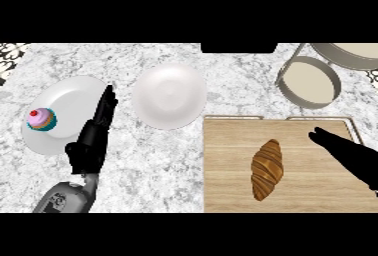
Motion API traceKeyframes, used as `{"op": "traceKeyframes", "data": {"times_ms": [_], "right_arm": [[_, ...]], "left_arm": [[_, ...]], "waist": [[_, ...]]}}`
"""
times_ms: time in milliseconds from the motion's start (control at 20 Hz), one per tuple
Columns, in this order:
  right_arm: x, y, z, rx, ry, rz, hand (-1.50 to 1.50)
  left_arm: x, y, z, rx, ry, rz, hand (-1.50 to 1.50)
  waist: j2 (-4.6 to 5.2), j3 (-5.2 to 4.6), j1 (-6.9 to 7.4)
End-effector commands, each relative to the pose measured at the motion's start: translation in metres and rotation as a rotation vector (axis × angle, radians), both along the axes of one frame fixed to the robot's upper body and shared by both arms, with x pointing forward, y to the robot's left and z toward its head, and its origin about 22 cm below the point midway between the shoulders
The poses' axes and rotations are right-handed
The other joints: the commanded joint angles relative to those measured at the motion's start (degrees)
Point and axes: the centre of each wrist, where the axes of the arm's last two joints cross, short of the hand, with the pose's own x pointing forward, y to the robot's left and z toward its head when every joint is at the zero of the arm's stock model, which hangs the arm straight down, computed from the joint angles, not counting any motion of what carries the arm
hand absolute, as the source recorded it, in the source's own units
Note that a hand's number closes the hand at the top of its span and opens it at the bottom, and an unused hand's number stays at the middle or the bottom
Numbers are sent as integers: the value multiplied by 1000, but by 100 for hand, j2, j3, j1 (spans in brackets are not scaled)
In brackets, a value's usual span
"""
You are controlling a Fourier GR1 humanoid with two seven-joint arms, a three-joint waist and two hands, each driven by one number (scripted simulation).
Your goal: Pick the croissant from the tray and place it in the tiered basket
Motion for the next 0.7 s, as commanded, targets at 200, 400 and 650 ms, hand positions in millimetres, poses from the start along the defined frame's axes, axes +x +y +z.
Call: {"op": "traceKeyframes", "data": {"times_ms": [200,400,650], "right_arm": [[-6,12,-9,-156,-29,-21,-150],[7,11,-15,-190,-17,36,-150],[-3,23,-30,-255,-97,90,-150]], "left_arm": [[-10,5,-2,-3,13,-20,0],[2,-4,9,-9,-2,-11,0],[5,-9,-1,-7,9,-6,0]], "waist": [[2,1,10],[7,4,7],[7,4,-3]]}}
